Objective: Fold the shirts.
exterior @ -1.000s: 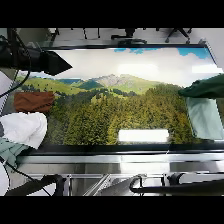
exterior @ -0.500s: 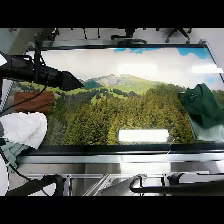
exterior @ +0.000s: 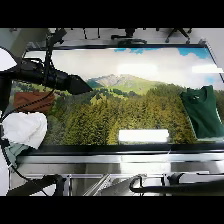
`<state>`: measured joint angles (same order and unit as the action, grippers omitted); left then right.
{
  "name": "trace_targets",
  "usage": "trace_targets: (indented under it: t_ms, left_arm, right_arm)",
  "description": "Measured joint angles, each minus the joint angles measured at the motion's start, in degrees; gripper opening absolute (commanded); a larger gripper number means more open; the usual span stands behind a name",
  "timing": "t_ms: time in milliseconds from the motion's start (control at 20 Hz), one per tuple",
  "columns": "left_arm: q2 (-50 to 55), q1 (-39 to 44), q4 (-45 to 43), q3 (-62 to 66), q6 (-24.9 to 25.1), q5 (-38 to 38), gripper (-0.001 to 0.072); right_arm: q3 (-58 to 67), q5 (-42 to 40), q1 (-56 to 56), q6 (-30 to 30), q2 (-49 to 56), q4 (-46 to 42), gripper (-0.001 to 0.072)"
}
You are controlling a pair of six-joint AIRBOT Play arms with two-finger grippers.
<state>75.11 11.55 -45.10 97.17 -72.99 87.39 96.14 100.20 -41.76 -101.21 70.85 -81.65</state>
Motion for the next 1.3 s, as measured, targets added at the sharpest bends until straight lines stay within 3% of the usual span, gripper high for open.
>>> trace_targets:
  t_ms: [300,750,1000,1300]
  left_arm:
    - [-4.9,0.0,0.2,-2.8,0.0,-2.7,0.0016]
    - [-26.6,8.9,-0.3,-44.0,-0.7,-15.5,0.0017]
    - [-33.6,11.3,-0.3,-55.2,-2.0,-21.0,0.0018]
    - [-38.9,11.7,-0.2,-58.5,-3.0,-22.8,0.0017]
  right_arm:
    - [-7.5,-10.1,13.7,3.7,-4.6,9.4,0.0019]
    - [-46.1,-31.9,51.5,6.2,-26.1,11.7,0.0019]
    - [-50.9,-36.5,58.2,6.2,-30.1,12.7,0.0019]
    - [-51.9,-36.5,59.7,6.1,-30.8,15.7,0.0020]
